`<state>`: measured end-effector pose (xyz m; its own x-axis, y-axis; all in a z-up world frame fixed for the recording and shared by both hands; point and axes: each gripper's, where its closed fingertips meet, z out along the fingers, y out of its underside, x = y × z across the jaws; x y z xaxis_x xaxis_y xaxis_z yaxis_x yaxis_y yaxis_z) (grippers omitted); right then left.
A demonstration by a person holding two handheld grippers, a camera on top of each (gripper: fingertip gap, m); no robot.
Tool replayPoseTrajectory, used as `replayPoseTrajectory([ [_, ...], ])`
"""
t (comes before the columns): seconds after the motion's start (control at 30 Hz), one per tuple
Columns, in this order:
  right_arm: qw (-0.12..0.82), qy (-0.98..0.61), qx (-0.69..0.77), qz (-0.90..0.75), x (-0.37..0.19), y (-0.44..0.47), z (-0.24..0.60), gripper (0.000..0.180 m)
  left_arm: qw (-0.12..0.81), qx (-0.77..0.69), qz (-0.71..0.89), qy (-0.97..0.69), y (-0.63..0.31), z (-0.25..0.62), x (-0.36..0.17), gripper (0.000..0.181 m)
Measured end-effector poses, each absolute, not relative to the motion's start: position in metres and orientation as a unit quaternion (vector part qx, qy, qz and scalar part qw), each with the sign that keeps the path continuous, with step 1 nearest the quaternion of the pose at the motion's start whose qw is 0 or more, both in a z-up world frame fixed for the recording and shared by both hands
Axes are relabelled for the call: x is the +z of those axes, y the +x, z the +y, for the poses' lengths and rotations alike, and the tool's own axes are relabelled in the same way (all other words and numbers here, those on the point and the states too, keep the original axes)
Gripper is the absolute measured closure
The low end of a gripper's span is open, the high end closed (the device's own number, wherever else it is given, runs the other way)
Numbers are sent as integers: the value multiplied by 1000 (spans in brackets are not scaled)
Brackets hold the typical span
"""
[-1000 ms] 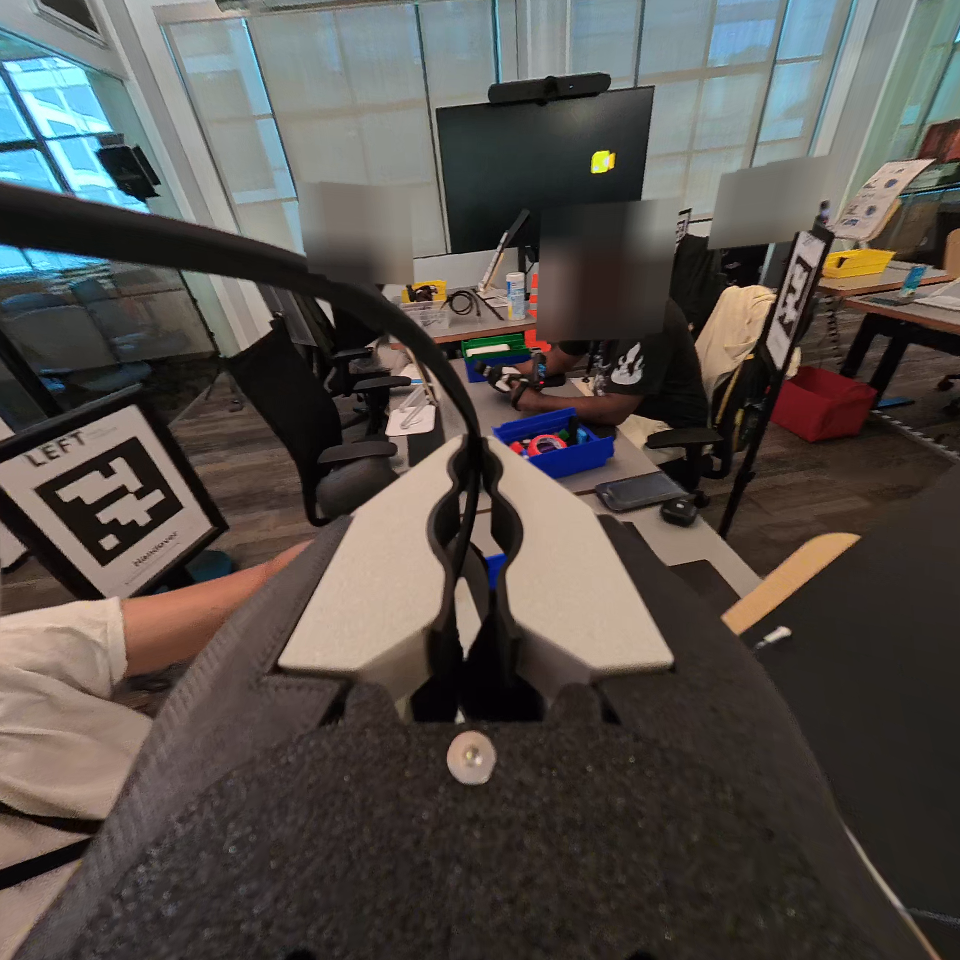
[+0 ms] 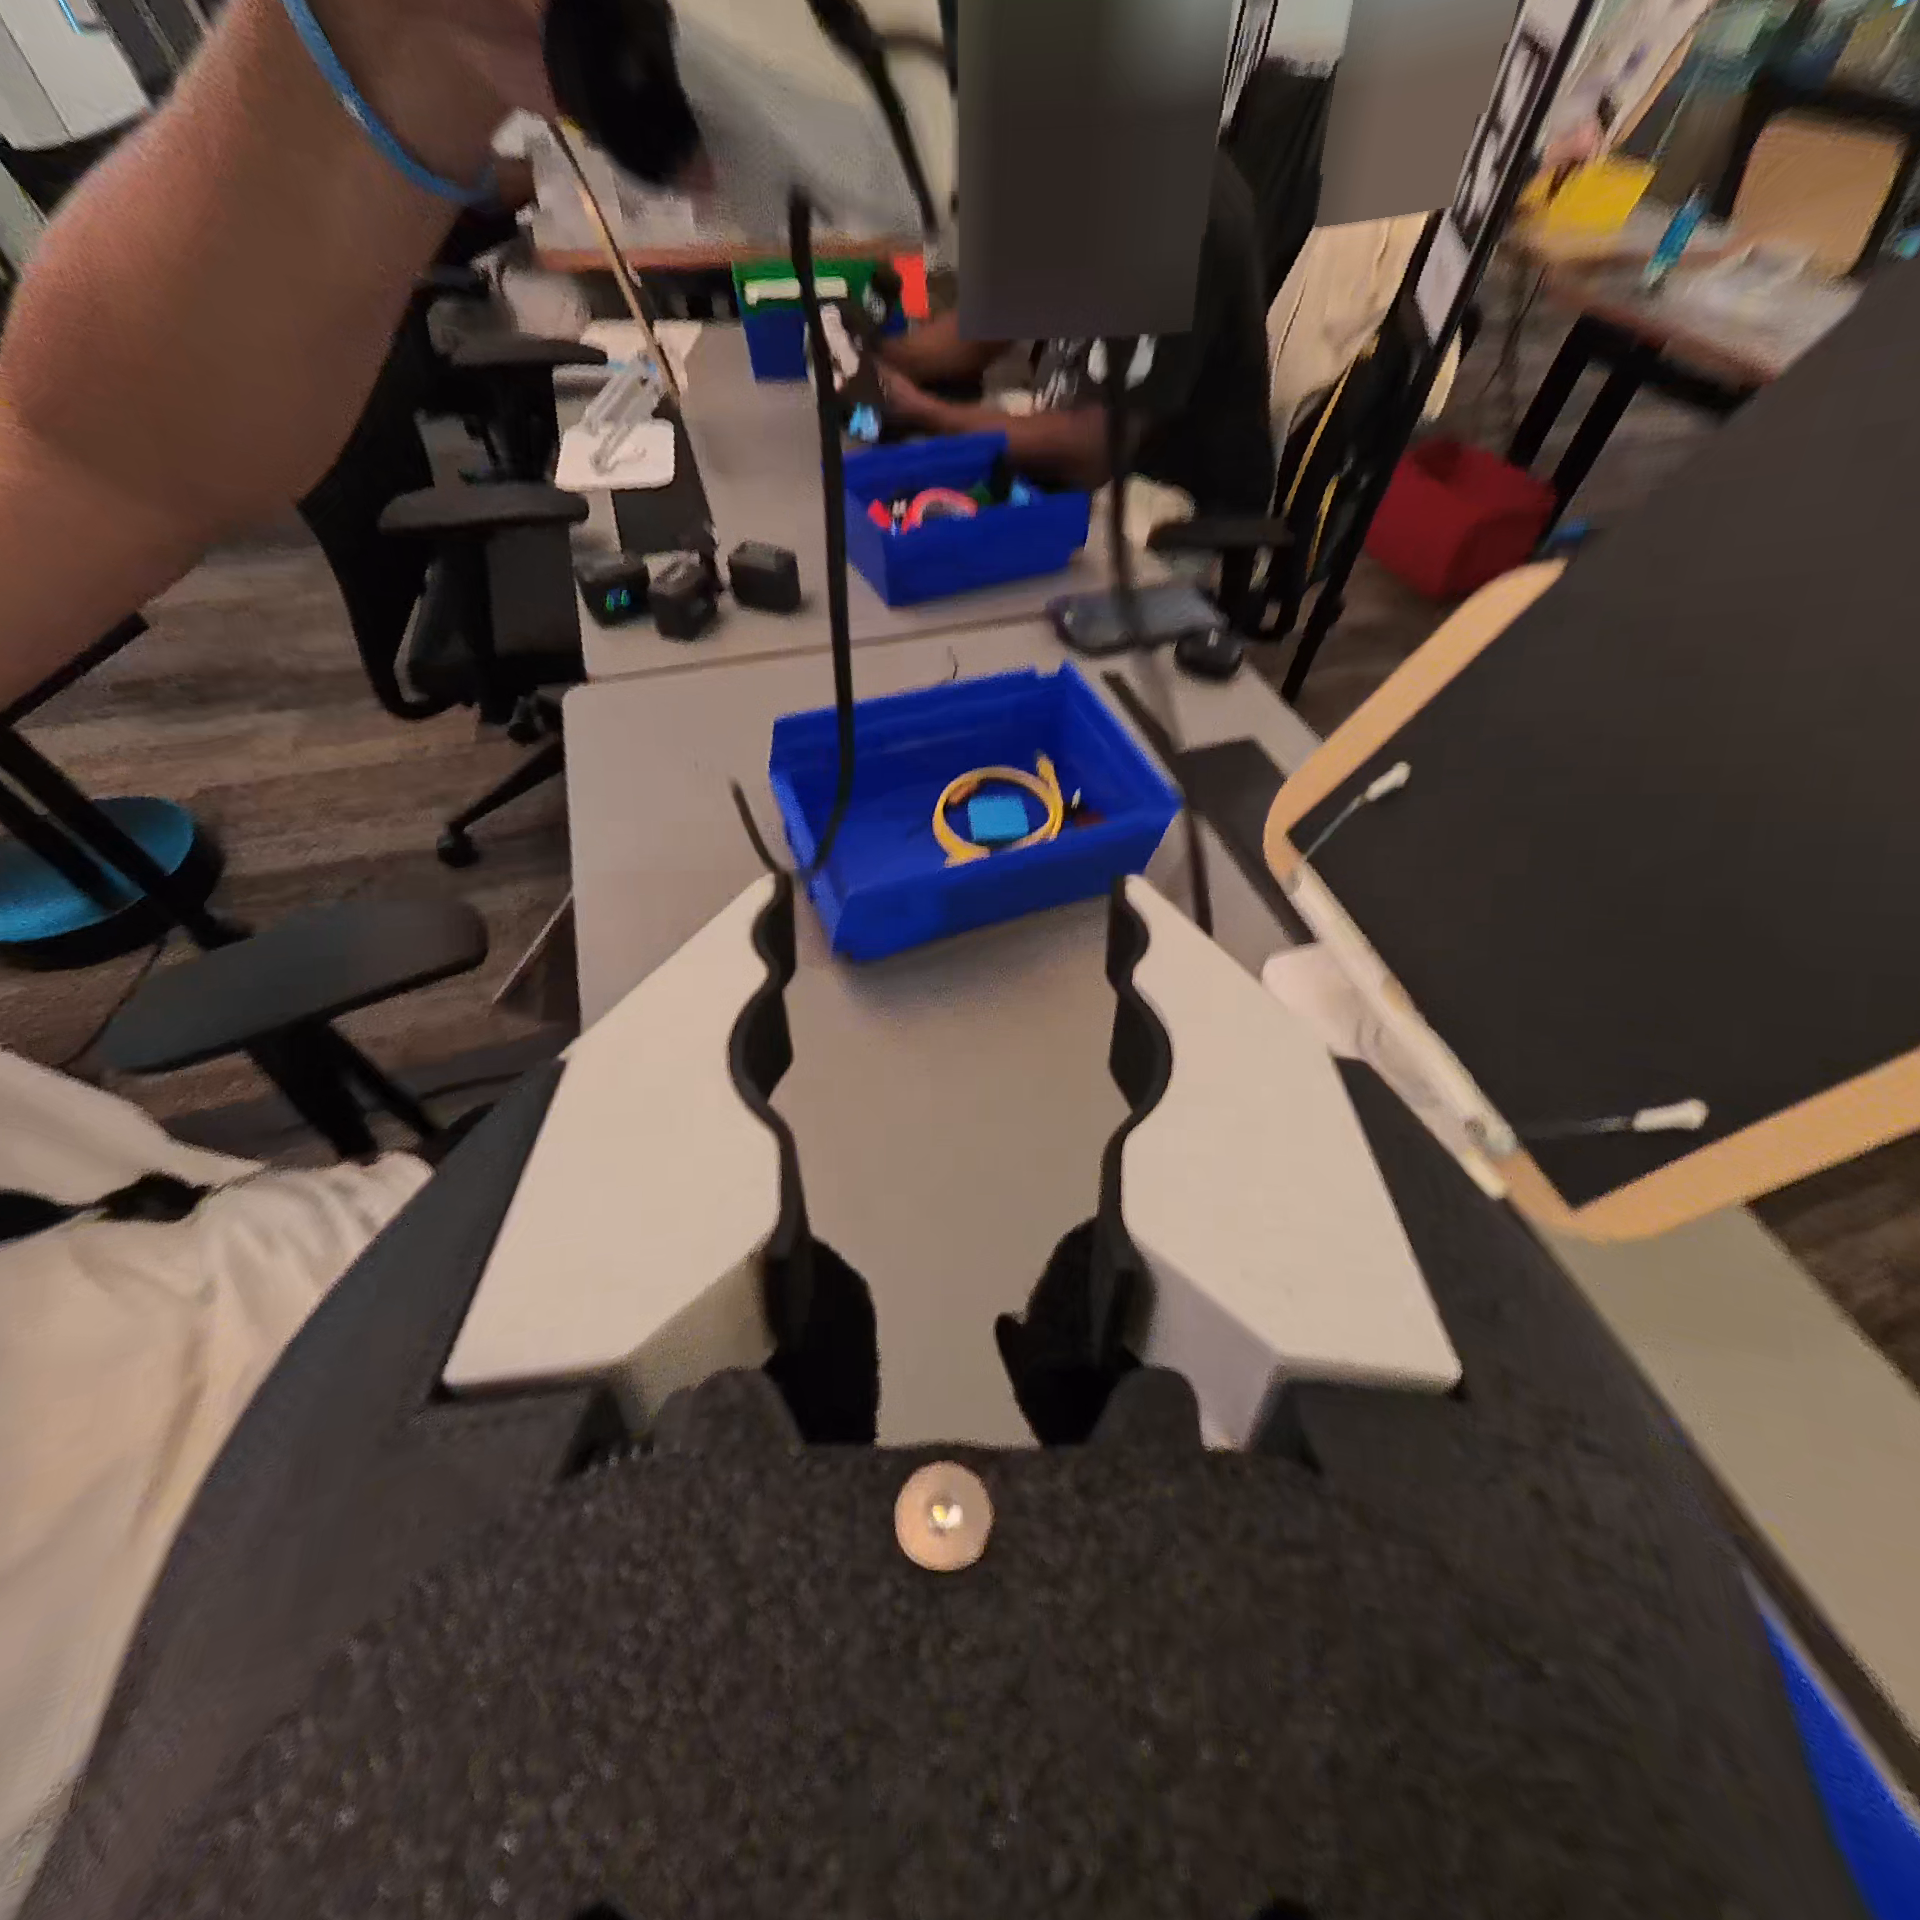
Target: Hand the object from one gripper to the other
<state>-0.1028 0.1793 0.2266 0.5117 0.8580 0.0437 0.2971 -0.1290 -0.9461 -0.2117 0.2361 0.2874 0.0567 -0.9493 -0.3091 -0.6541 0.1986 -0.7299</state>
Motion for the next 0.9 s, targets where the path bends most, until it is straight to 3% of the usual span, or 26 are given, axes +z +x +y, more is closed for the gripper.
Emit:
replayPoseTrajectory([
  [0.13,585,-649,222,-432,259,-125,187,125,370,-178,700,-584,-204,222,269,181],
  [0.23,643,-601,177,-441,282,-138,196,150,347,-173,726,-568,-197,209,255,181],
  [0.4,577,-613,163,-514,264,-171,200,138,323,-159,752,-552,-192,193,242,181],
  [0.5,565,-607,129,-545,256,-180,203,174,324,-151,759,-544,-191,186,241,181],
  [0.67,542,-618,148,-550,262,-180,200,174,348,-151,746,-547,-196,189,242,181],
  [0.9,569,-621,167,-512,290,-158,201,175,391,-215,696,-562,-200,203,223,142],
])
